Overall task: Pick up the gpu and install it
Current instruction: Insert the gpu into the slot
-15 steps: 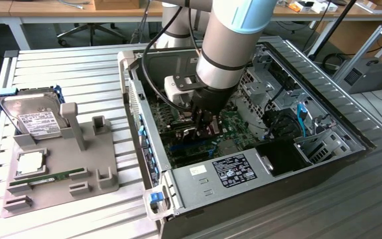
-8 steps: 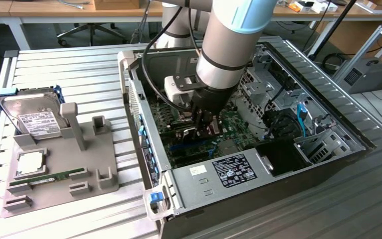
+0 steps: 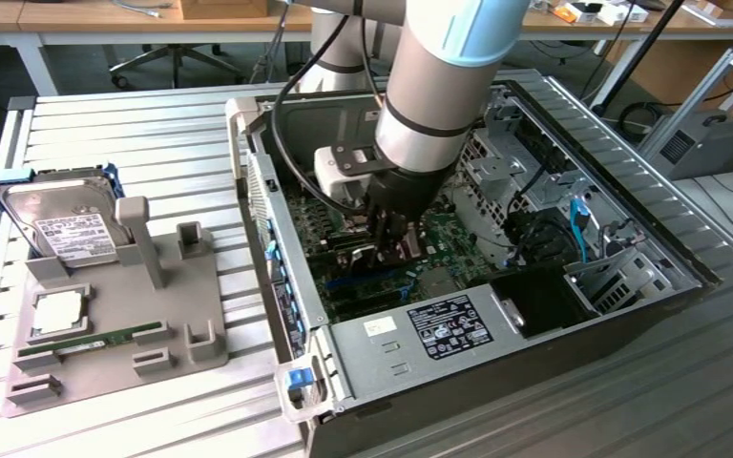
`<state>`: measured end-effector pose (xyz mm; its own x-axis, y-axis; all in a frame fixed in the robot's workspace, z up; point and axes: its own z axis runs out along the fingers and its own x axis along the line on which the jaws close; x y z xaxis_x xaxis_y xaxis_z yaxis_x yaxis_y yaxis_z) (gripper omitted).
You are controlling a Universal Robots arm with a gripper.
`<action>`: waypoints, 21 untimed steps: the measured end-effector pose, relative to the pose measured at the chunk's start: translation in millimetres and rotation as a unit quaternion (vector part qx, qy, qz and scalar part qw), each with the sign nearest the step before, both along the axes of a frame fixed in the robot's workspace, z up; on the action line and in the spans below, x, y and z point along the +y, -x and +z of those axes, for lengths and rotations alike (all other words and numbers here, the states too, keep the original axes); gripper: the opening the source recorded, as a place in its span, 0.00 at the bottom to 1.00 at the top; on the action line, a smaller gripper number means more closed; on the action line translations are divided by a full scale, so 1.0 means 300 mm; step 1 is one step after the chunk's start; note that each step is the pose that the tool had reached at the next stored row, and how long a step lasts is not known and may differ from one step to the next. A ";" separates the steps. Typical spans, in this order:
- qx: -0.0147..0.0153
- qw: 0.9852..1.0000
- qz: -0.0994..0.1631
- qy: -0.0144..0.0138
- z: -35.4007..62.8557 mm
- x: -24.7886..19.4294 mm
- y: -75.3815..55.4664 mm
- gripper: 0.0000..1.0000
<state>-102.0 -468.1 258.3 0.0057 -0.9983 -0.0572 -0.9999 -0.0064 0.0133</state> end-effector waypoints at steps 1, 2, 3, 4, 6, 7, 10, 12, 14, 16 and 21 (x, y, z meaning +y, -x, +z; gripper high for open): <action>0.000 1.000 0.000 0.000 0.000 0.000 0.000 0.27; 0.000 1.000 0.000 0.000 -0.001 0.000 0.000 0.27; 0.000 1.000 0.000 0.000 -0.001 0.000 0.000 0.27; 0.000 1.000 0.000 0.000 -0.001 0.000 0.000 0.27; 0.000 1.000 0.000 0.000 0.000 0.000 0.000 0.27; 0.000 1.000 0.000 0.000 0.002 0.000 0.000 0.27; 0.000 1.000 0.000 0.000 0.004 0.000 0.000 0.27; 0.000 1.000 0.000 0.000 0.005 0.000 0.000 0.27; 0.000 1.000 0.000 0.000 0.006 0.000 0.000 0.27; 0.000 1.000 0.000 0.000 0.007 0.000 0.000 0.27; 0.000 1.000 0.000 0.000 0.007 0.000 0.000 0.27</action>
<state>-102.1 -468.1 260.5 0.0057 -0.9983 -0.0573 -0.9999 -0.0064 0.0128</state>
